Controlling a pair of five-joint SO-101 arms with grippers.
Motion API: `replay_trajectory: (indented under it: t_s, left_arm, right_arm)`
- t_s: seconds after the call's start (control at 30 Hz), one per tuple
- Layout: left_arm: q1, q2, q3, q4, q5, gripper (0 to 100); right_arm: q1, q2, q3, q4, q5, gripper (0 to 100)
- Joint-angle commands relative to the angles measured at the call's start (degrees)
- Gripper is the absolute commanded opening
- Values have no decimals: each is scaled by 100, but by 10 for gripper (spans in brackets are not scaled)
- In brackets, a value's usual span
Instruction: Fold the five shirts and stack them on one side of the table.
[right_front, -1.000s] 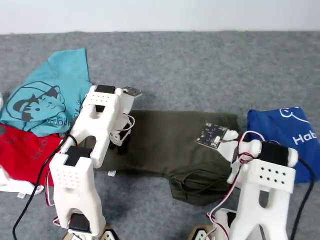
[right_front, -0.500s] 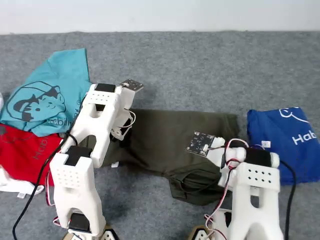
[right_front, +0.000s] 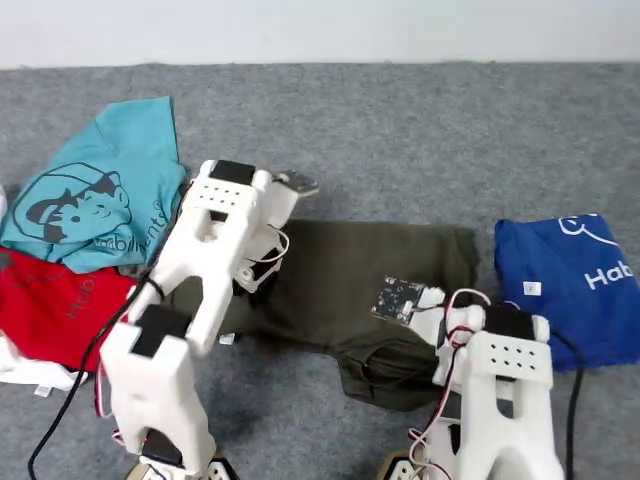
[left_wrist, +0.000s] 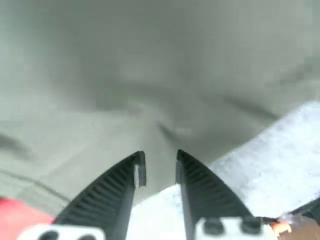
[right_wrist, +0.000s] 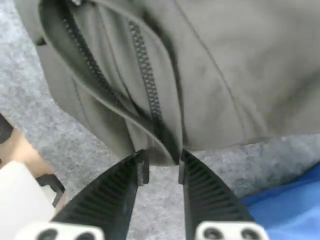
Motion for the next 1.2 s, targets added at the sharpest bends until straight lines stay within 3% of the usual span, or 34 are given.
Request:
replay_trajectory:
  t_s: [0.0,0.13,0.47,0.6,0.8,0.97,1.17]
  left_arm:
    - [44,-862,-57,211,-105,112]
    - [88,-1451,-57,211,-105,112]
    - [88,-1899,-31,202,-88,112]
    - [88,-1899,-31,202,-79,112]
    - [97,-1908,-31,202,-70,112]
    - [97,-1943,-31,202,-70,112]
    - [97,-1943,-31,202,-70,112]
  right_arm:
    - [-119,-22,132,-101,158,108]
    - [-119,-48,53,-189,158,3]
    - [-127,-13,-387,-1042,97,11]
    - [-127,-13,-396,-1851,-369,11]
    - [-470,207,-369,-2273,-607,11]
    - [-549,769,-360,-3363,-1380,15]
    - [-541,1332,-396,-3785,-1451,18]
